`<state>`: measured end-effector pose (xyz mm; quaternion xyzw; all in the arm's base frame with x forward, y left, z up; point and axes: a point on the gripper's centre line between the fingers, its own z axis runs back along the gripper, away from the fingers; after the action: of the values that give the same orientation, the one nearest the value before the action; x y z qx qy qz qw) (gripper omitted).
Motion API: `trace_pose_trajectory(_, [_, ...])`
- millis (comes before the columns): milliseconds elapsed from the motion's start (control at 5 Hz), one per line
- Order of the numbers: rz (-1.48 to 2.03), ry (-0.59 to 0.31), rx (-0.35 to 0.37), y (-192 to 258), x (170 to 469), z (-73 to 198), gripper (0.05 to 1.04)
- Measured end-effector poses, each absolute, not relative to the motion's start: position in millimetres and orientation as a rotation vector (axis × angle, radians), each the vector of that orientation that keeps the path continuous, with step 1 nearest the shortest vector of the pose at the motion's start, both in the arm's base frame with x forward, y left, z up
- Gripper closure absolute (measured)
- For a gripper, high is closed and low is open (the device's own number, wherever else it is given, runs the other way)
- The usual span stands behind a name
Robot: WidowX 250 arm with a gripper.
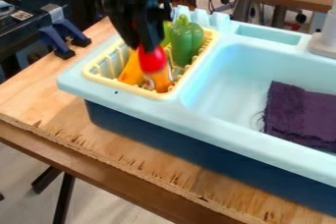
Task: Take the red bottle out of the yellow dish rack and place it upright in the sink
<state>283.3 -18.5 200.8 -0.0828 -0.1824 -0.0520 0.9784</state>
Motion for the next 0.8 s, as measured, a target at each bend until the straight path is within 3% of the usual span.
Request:
trace_pose_trajectory(200, [-0.067,-0.4,-0.132,-32.4,277.4,232.5,0.723])
trace_pose_trajectory(400, [-0.095,-0.457,-0.187,-50.0,272.8,247.9,0.723])
trace_pose_trajectory(800, [-0.323,-0.402,-0.271,-102.9,286.7,222.9,0.723])
